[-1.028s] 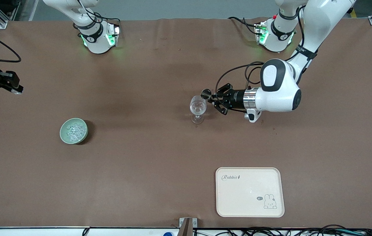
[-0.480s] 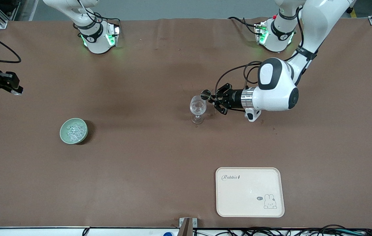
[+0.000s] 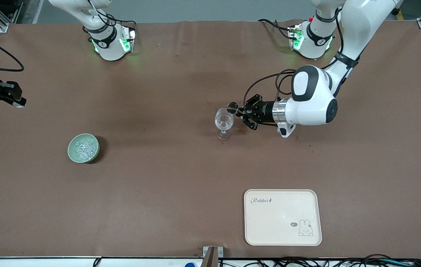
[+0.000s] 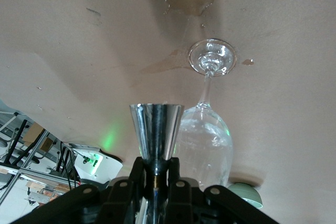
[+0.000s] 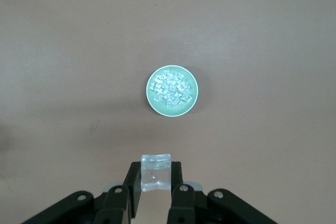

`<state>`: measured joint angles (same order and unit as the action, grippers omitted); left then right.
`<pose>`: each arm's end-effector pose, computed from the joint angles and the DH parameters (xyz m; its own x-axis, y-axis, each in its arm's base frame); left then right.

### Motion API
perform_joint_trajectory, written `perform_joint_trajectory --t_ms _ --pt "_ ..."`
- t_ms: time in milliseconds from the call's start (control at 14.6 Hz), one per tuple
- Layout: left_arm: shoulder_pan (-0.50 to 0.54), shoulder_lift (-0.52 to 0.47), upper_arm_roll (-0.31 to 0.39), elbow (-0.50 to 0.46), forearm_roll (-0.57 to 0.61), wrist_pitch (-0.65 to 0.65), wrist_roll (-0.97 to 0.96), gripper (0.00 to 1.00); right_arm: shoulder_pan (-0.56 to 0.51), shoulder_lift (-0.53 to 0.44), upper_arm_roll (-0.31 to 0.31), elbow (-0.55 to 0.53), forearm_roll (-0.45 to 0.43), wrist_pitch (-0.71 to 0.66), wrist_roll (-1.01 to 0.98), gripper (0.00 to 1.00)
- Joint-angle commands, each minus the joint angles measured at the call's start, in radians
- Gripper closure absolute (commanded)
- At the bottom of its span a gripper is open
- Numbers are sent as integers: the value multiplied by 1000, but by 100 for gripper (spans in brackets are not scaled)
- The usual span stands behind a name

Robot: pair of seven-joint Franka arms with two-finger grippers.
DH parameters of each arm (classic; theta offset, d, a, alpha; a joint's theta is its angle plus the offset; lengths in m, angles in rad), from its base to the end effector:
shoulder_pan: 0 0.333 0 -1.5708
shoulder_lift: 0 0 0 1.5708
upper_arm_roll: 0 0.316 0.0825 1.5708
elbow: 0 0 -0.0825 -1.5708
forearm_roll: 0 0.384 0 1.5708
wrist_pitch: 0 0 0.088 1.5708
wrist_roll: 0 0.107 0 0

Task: Pour wine and add ice with both arms
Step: 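Tilt the jigger to pour into the wine glass with the left gripper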

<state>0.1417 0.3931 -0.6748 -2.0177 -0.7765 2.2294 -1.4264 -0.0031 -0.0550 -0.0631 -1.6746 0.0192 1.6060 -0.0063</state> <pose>0.5083 -0.3085 0.3008 -0.0167 0.7103 -0.7037 0.9533 -0.2009 -0.2255 0.5380 -0.0346 0.6085 0.9981 -0.0604 -0.0136 -0.0607 -0.9979 -0.0227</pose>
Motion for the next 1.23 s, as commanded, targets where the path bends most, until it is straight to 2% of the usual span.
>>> perform_joint_trajectory --t_ms 0,754,1165 --pt "-13 -19 0 -3 22 21 -48 99 2 -11 2 -20 -10 15 -3 98" --pt "-24 -8 3 20 31 27 -86 99 5 -9 2 -20 -10 22 -3 98" --pt "48 33 4 97 11 6 -58 99 6 -9 2 -20 -10 22 0 98"
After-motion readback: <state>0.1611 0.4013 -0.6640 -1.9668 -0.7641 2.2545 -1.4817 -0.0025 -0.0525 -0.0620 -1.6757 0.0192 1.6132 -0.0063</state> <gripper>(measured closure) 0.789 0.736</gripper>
